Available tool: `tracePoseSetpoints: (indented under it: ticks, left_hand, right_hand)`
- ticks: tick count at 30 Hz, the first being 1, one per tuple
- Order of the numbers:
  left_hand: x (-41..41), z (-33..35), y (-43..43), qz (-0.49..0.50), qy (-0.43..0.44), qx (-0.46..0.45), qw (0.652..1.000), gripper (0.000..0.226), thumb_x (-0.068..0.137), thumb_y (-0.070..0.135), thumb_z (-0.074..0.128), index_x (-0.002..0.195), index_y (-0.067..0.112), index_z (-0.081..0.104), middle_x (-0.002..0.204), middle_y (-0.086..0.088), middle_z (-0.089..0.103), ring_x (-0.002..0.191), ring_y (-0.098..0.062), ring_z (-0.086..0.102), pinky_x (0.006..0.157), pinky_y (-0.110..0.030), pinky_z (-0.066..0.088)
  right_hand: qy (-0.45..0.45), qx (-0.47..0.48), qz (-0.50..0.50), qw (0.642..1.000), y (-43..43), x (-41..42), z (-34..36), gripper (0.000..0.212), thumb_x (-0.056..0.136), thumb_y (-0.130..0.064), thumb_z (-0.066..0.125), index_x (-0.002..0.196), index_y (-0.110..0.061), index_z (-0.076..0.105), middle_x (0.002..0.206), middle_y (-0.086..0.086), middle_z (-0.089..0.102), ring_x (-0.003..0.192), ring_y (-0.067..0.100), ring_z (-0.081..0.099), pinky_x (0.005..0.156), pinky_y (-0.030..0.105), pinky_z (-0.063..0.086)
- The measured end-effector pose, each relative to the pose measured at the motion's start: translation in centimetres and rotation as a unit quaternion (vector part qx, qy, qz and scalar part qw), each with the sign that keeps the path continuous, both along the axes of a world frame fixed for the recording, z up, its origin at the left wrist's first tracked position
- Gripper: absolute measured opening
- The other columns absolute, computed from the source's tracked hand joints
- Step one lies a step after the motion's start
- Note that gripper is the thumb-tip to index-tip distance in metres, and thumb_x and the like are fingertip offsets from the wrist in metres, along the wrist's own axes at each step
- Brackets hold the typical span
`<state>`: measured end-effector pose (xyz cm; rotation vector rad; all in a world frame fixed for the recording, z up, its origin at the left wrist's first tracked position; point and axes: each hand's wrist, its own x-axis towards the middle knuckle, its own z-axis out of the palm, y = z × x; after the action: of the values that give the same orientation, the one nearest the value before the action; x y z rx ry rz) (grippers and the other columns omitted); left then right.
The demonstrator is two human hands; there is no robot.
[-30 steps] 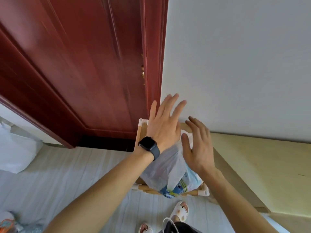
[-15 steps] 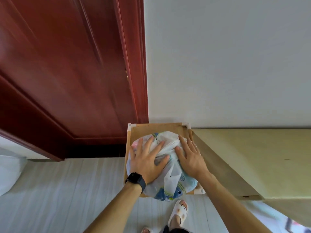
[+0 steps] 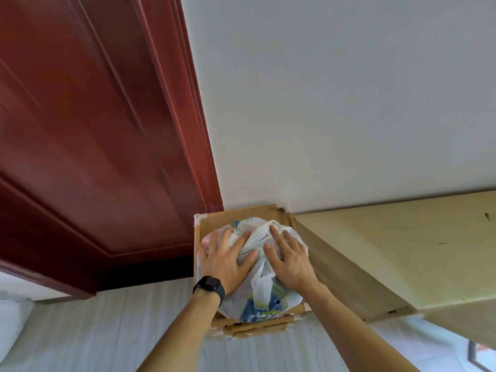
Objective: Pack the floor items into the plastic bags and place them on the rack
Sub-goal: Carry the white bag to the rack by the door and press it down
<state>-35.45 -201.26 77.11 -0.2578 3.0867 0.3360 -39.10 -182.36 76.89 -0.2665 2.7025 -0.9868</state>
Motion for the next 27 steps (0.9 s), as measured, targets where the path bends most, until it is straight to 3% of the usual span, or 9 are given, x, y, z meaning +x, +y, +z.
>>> tracePoseSetpoints:
  ticks: [2,5,9,13,16,19,24,27]
  left_hand:
    - [-0.1,1.2,0.2,-0.006,-0.036,0.004,0.999,0.071,0.08,0.084,-0.001,0.143,0.059,0.021,0.156,0.009,0.026,0.145,-0.029,0.016,0.114,-0.054,0.013]
    - [-0.4,3.9,1.0,-0.015,-0.008,-0.043,0.999,0.072,0.083,0.077,-0.006,0.142,0.054,0.029,0.152,0.008,0.035,0.141,-0.027,0.028,0.111,-0.058,0.016]
    - [-1.9,8.4,5.3,-0.042,-0.015,-0.055,0.997,0.068,0.087,0.075,0.01,0.149,0.047,0.02,0.161,0.005,0.019,0.148,-0.024,0.011,0.113,-0.06,0.008]
    - [-2.8,12.8,16.8,-0.145,0.015,-0.042,0.988,0.067,0.09,0.071,0.021,0.151,0.046,0.013,0.163,0.005,0.008,0.15,-0.02,0.002,0.117,-0.057,0.001]
    - [-1.1,15.0,28.8,-0.235,0.042,-0.008,0.971,0.067,0.09,0.072,0.027,0.151,0.046,0.016,0.163,0.007,0.008,0.15,-0.017,0.001,0.117,-0.054,-0.002]
    - [2.9,16.7,42.9,-0.344,0.079,0.003,0.935,0.068,0.089,0.071,0.032,0.151,0.043,0.022,0.163,0.006,0.01,0.149,-0.017,0.004,0.117,-0.053,0.002]
    - [12.5,21.5,64.7,-0.518,0.171,0.037,0.837,0.061,0.088,0.066,0.036,0.144,0.043,0.037,0.159,0.0,0.024,0.147,-0.023,0.018,0.116,-0.054,0.016]
    - [18.2,24.4,75.1,-0.584,0.201,0.069,0.783,0.059,0.086,0.063,0.036,0.141,0.043,0.041,0.157,0.001,0.028,0.146,-0.023,0.02,0.116,-0.055,0.013]
  right_hand:
    - [-0.02,0.003,0.009,1.0,1.5,0.3,1.6,0.058,0.097,-0.064,0.032,0.152,-0.048,0.02,0.164,0.006,0.018,0.151,0.024,0.012,0.121,0.04,0.01]
    - [0.037,-0.034,-0.001,0.999,5.5,1.8,4.5,0.058,0.097,-0.061,0.037,0.151,-0.046,0.025,0.162,-0.003,0.024,0.15,0.021,0.016,0.119,0.037,0.014]
    - [0.099,-0.05,-0.073,0.991,14.4,4.6,8.6,0.056,0.094,-0.064,0.043,0.147,-0.047,0.036,0.159,-0.006,0.031,0.147,0.019,0.023,0.117,0.039,0.023]
    - [0.193,-0.05,-0.185,0.962,27.0,10.0,12.3,0.05,0.093,-0.059,0.05,0.142,-0.045,0.047,0.155,-0.007,0.039,0.145,0.016,0.029,0.113,0.028,0.021]
    - [0.24,-0.028,-0.273,0.931,36.6,16.3,14.5,0.048,0.093,-0.055,0.054,0.14,-0.045,0.049,0.154,-0.008,0.04,0.146,0.015,0.028,0.115,0.03,0.024]
    - [0.279,0.018,-0.352,0.893,46.4,24.2,16.3,0.048,0.093,-0.051,0.054,0.14,-0.043,0.05,0.154,-0.006,0.04,0.147,0.014,0.025,0.117,0.032,0.024]
    - [0.33,0.077,-0.477,0.811,61.4,39.1,19.5,0.044,0.094,-0.039,0.061,0.137,-0.041,0.055,0.153,-0.006,0.043,0.146,0.015,0.028,0.118,0.04,0.03]
    - [0.337,0.105,-0.543,0.762,68.6,47.5,21.5,0.044,0.093,-0.038,0.062,0.137,-0.039,0.055,0.153,-0.004,0.042,0.146,0.016,0.028,0.118,0.039,0.028]
